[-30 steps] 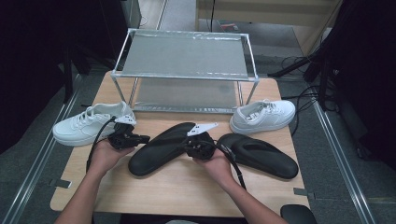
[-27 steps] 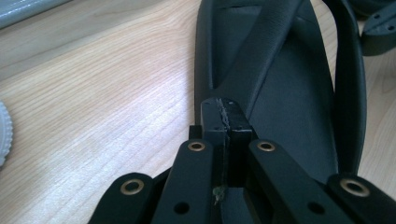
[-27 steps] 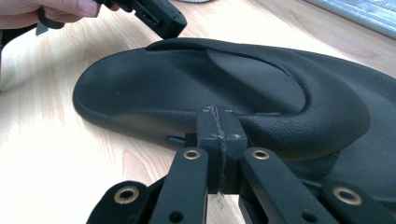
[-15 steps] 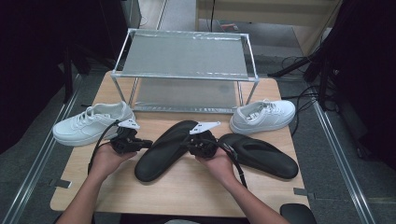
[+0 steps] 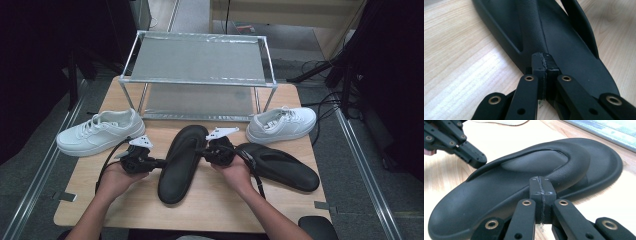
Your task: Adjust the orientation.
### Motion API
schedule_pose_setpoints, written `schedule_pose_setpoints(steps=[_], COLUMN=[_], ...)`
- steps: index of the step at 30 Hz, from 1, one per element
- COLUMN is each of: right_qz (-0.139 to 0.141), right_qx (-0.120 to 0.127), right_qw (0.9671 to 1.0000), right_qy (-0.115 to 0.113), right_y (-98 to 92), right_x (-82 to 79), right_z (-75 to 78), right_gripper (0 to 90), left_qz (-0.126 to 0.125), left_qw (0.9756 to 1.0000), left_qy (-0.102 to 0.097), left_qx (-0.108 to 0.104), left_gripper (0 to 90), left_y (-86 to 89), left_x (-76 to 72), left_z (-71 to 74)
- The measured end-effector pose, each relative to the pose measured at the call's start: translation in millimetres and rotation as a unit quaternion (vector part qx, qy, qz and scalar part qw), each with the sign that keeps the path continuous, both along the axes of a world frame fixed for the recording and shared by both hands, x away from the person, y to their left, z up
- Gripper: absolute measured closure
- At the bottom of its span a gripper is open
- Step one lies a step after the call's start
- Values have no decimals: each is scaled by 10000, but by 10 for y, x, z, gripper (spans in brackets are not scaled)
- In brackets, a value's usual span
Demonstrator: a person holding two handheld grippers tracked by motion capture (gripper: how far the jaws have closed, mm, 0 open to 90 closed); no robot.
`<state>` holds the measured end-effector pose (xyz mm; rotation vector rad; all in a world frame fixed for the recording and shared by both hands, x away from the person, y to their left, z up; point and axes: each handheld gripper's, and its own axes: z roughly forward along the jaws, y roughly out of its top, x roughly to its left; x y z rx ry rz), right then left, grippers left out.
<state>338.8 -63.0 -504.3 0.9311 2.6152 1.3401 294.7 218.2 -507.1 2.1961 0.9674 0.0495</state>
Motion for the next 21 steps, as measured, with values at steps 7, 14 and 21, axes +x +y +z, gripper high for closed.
schedule_pose_setpoints(steps=[7, 14, 21], right_qz=[-22, -64, -94], right_qx=[1, 12, 53], right_qw=[10000, 10000, 9999], right_qy=[-13, 3, -121], right_y=[24, 3, -136], right_x=[69, 136, 137], right_z=[-2, -7, 81], right_gripper=[900, 900, 876], left_qz=[-81, -56, 14], left_qw=[9997, 9986, 9990], left_qy=[130, 292, -1], left_qx=[-187, -443, -444], left_gripper=[900, 900, 802], left_y=[-75, -153, -53], left_x=[-102, -154, -146], left_z=[-24, -48, 63])
